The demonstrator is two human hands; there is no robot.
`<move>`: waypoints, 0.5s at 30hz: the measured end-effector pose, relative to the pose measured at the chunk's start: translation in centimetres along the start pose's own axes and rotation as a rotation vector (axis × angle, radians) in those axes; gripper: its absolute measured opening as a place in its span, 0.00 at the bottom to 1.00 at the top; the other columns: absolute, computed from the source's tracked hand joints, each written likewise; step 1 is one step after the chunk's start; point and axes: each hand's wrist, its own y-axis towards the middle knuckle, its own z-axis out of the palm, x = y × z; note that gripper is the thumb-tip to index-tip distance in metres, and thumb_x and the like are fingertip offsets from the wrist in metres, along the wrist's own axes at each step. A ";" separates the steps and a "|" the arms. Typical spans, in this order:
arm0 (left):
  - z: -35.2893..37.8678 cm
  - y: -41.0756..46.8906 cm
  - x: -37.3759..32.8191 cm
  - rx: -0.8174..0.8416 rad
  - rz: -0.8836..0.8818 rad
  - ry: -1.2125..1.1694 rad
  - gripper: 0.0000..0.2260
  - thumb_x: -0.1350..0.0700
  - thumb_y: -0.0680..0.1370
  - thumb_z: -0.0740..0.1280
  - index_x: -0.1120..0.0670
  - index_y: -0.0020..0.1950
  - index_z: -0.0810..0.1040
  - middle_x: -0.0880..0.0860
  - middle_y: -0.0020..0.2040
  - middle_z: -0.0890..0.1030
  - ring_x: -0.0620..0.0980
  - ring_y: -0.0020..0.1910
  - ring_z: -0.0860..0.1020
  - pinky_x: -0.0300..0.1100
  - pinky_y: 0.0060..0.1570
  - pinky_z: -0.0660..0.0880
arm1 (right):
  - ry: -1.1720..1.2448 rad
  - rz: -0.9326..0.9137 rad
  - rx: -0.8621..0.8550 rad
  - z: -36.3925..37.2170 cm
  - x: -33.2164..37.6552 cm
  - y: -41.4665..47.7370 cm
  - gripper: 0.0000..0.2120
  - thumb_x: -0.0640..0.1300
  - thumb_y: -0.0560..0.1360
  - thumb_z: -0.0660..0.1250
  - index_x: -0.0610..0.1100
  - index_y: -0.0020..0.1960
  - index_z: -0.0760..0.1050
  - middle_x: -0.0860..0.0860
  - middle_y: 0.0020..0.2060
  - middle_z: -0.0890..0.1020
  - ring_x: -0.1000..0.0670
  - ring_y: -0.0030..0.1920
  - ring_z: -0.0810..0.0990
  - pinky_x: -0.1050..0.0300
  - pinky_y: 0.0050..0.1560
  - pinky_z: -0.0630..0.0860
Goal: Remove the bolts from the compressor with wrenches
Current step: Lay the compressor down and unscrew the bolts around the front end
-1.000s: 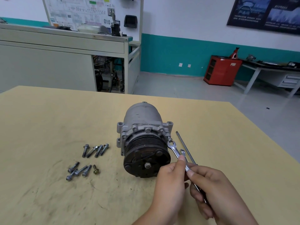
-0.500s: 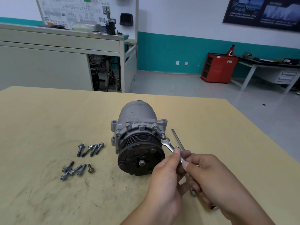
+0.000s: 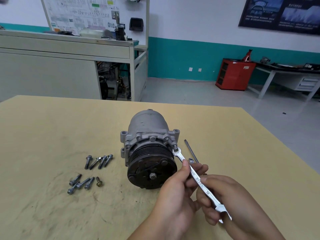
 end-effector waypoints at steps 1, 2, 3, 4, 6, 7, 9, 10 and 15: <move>0.0 0.0 0.0 0.007 -0.006 -0.007 0.20 0.44 0.69 0.65 0.59 0.50 0.80 0.53 0.46 0.85 0.46 0.27 0.77 0.44 0.31 0.73 | 0.046 0.020 0.013 -0.1 -0.2 0.0 0.22 0.38 0.77 0.56 0.41 0.30 0.81 0.45 0.21 0.67 0.51 0.16 0.61 0.61 0.19 0.60; -0.1 0.1 0.0 0.012 -0.013 -0.017 0.19 0.44 0.68 0.65 0.58 0.48 0.80 0.52 0.46 0.85 0.47 0.30 0.78 0.43 0.31 0.74 | 0.100 0.046 0.027 -0.3 -0.3 0.1 0.20 0.39 0.76 0.57 0.41 0.30 0.81 0.46 0.21 0.67 0.51 0.16 0.60 0.62 0.18 0.61; -0.2 0.2 0.0 0.017 -0.021 -0.029 0.18 0.44 0.68 0.65 0.57 0.47 0.80 0.51 0.45 0.85 0.47 0.32 0.79 0.42 0.32 0.75 | 0.172 0.081 0.046 -0.4 -0.3 0.1 0.16 0.41 0.73 0.59 0.40 0.31 0.81 0.46 0.21 0.66 0.51 0.16 0.60 0.62 0.18 0.60; -0.2 0.2 0.0 0.020 -0.030 -0.040 0.17 0.44 0.67 0.66 0.56 0.45 0.81 0.51 0.44 0.85 0.47 0.34 0.80 0.42 0.33 0.75 | 0.261 0.120 0.069 -0.4 -0.2 0.1 0.12 0.42 0.69 0.62 0.39 0.32 0.81 0.47 0.21 0.65 0.52 0.15 0.60 0.63 0.17 0.59; -0.2 0.3 0.0 0.033 -0.040 -0.062 0.15 0.44 0.66 0.66 0.55 0.40 0.84 0.51 0.43 0.85 0.48 0.34 0.81 0.41 0.34 0.76 | 0.459 0.202 0.141 -0.5 0.0 0.2 0.06 0.41 0.61 0.71 0.37 0.32 0.79 0.48 0.21 0.64 0.54 0.13 0.59 0.65 0.15 0.58; -0.3 0.3 0.0 0.043 -0.043 -0.075 0.15 0.45 0.67 0.67 0.54 0.38 0.84 0.51 0.43 0.85 0.49 0.33 0.81 0.41 0.34 0.77 | 0.553 0.234 0.191 -0.5 -0.1 0.2 0.10 0.39 0.57 0.77 0.36 0.32 0.78 0.49 0.20 0.65 0.54 0.12 0.60 0.66 0.14 0.58; -0.4 0.4 0.0 0.056 -0.051 -0.102 0.14 0.45 0.68 0.67 0.54 0.39 0.84 0.51 0.45 0.85 0.49 0.31 0.81 0.42 0.34 0.78 | 0.740 0.269 0.292 -0.7 0.0 0.1 0.20 0.32 0.46 0.83 0.34 0.33 0.77 0.49 0.19 0.65 0.54 0.11 0.61 0.66 0.12 0.59; -0.4 0.5 0.1 0.057 -0.052 -0.115 0.14 0.45 0.68 0.66 0.55 0.40 0.83 0.52 0.45 0.85 0.50 0.30 0.81 0.43 0.36 0.77 | 0.808 0.280 0.320 -0.7 0.1 0.0 0.21 0.29 0.44 0.82 0.33 0.33 0.76 0.49 0.18 0.65 0.55 0.11 0.60 0.66 0.12 0.59; -0.2 0.9 0.5 0.045 -0.027 -0.230 0.14 0.46 0.68 0.66 0.54 0.29 0.82 0.52 0.33 0.81 0.47 0.30 0.80 0.42 0.41 0.74 | 0.962 0.269 0.351 -0.3 0.3 -0.1 0.23 0.22 0.45 0.78 0.32 0.36 0.74 0.49 0.16 0.64 0.59 0.15 0.50 0.67 0.11 0.54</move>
